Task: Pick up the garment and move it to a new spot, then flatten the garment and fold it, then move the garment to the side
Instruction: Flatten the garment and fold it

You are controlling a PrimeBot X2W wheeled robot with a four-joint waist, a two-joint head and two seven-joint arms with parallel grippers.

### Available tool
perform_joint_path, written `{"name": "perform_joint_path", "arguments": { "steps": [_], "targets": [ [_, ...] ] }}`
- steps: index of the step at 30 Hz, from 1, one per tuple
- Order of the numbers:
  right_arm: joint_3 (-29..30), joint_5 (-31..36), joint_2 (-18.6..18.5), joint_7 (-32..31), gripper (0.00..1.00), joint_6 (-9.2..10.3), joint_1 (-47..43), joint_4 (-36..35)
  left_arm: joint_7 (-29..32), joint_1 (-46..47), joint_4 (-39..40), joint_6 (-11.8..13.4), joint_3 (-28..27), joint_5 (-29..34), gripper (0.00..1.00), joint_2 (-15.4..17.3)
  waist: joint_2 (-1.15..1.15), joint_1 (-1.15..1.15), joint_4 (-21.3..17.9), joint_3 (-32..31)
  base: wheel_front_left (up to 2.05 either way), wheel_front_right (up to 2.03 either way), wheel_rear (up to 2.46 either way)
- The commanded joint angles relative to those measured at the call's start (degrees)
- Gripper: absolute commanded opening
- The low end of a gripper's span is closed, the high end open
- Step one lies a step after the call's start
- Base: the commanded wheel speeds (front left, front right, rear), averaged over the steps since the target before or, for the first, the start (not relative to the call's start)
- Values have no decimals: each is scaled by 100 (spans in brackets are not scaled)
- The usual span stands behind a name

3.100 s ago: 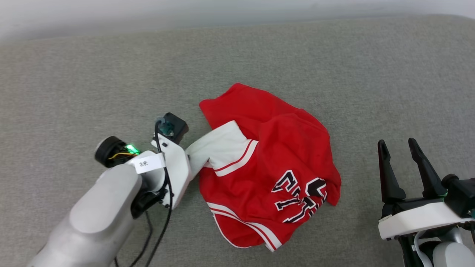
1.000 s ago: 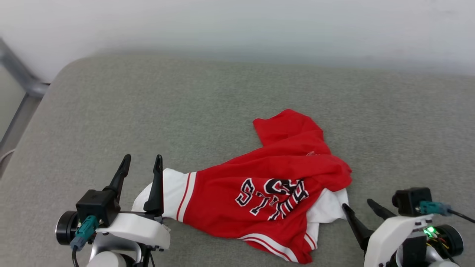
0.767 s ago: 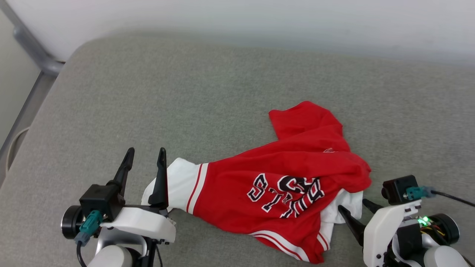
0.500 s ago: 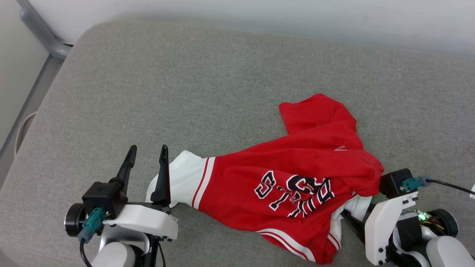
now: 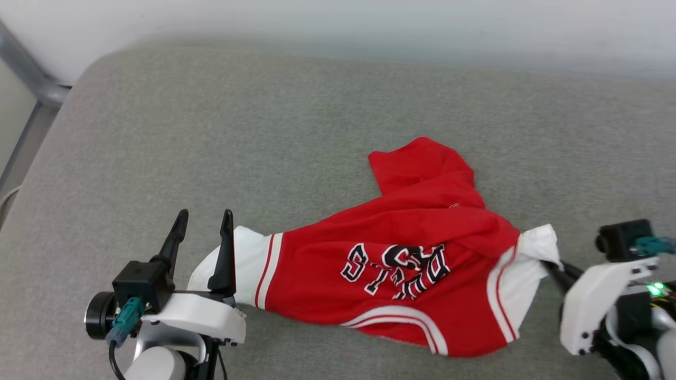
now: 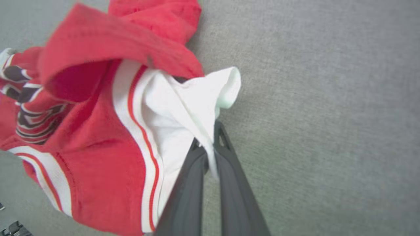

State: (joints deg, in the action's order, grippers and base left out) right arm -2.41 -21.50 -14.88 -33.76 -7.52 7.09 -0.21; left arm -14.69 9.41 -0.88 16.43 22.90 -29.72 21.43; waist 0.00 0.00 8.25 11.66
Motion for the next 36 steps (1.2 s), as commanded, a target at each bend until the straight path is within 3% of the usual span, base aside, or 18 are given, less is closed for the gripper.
{"name": "perform_joint_path", "arguments": {
  "steps": [1,8,11,16,17,18,19,26,36],
  "targets": [
    [204,116,60,-21,0,6,-150,-197,29,-86,2,30,-12,40,100,48,0,0,-169,-139,0,0,0],
    [1440,423,463,-301,0,7,-777,-705,182,-200,15,117,0,13,100,139,0,0,-463,-318,0,0,0],
    [1801,519,688,-341,0,6,-1093,-467,250,-216,7,127,6,-14,100,178,0,0,-522,-341,0,0,0],
    [1823,452,950,-86,0,6,-1237,188,327,-253,-30,133,25,-42,100,205,0,0,-570,-333,0,0,0],
    [1822,466,968,32,14,6,-1198,298,322,-264,-36,136,23,-54,100,209,0,0,-576,-329,0,0,0],
    [1783,419,1003,131,46,6,-1160,395,327,-271,-44,137,21,-62,100,213,0,0,-579,-330,0,0,0],
    [1762,413,1027,294,100,6,-1107,433,332,-281,-53,138,19,-66,100,221,0,0,-583,-336,0,0,0],
    [1728,450,1084,1187,100,6,-1036,323,364,-339,-89,162,15,-114,100,252,0,0,-602,-442,0,0,0],
    [1663,887,1200,2610,100,6,-1086,-565,866,-383,-46,28,54,-391,100,372,0,0,-602,-698,0,0,0]
  ]
}}
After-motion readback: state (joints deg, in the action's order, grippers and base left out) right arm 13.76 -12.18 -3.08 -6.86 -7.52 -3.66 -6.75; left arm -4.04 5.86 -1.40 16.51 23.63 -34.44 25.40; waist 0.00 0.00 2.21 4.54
